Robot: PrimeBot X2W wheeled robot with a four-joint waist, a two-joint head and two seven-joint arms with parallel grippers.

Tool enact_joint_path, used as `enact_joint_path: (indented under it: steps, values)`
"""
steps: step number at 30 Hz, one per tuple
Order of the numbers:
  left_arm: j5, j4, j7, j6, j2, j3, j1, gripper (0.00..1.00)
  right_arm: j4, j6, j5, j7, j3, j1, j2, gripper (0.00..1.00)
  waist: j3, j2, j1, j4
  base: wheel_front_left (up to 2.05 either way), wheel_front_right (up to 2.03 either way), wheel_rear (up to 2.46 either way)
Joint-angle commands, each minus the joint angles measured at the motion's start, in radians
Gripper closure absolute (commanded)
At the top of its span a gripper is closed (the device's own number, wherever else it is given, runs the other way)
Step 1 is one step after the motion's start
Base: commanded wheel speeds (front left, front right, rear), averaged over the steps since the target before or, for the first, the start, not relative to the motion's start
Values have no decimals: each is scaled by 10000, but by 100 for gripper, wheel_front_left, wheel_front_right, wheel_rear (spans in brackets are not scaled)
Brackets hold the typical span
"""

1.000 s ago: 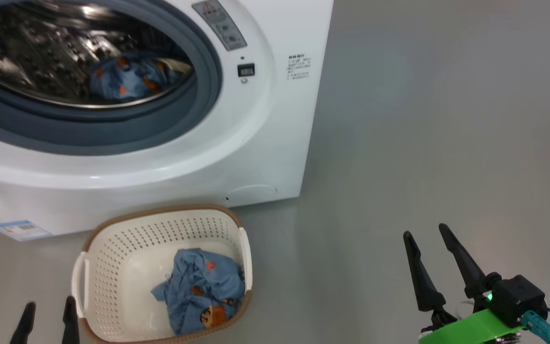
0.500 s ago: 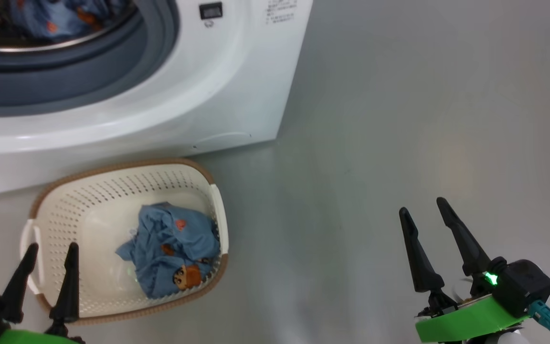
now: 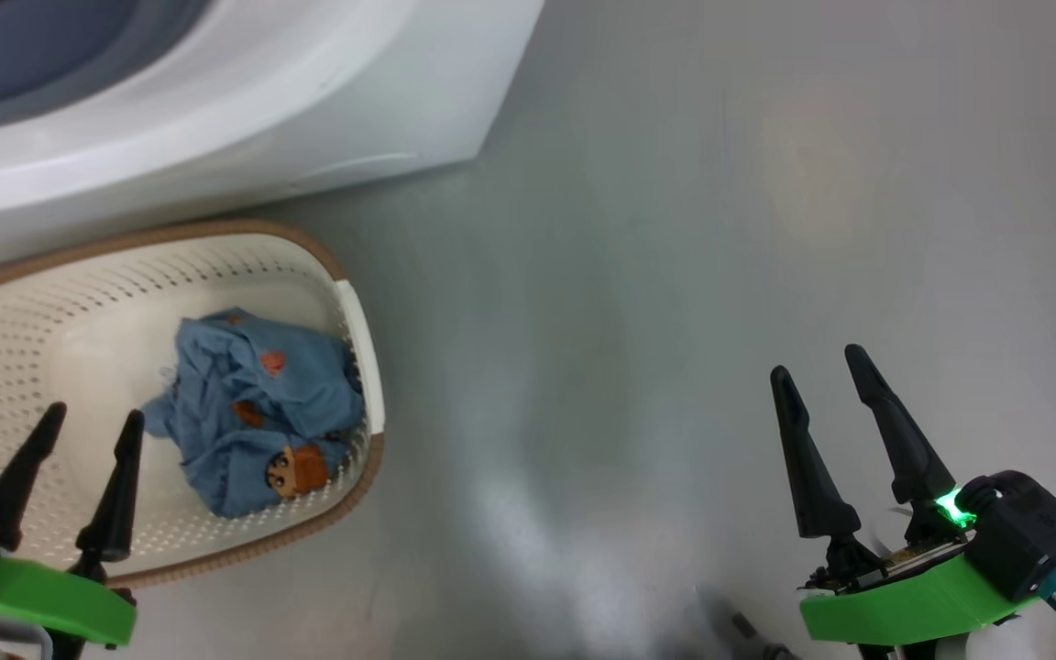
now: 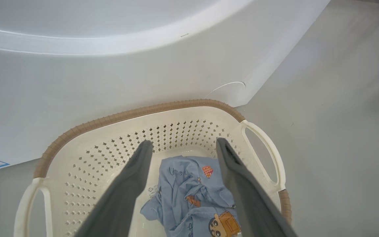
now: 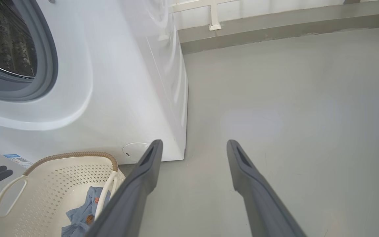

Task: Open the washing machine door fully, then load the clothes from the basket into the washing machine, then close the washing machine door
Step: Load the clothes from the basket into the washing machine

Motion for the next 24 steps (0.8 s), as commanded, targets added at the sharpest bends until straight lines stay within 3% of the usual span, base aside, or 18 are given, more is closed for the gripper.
enact_joint_path:
  steps: [1,24]
  values:
    - [-162,11,-80,-28,406,259,-197,0,-286,16,70,-118,286,-9,-58,0,702,-1,0,-382,0,0,0]
    - [-2763,1981,-80,-29,2665,-4093,-2815,0,-714,16,329,-118,528,-147,-58,0,2683,-1,0,-564,0,0,0]
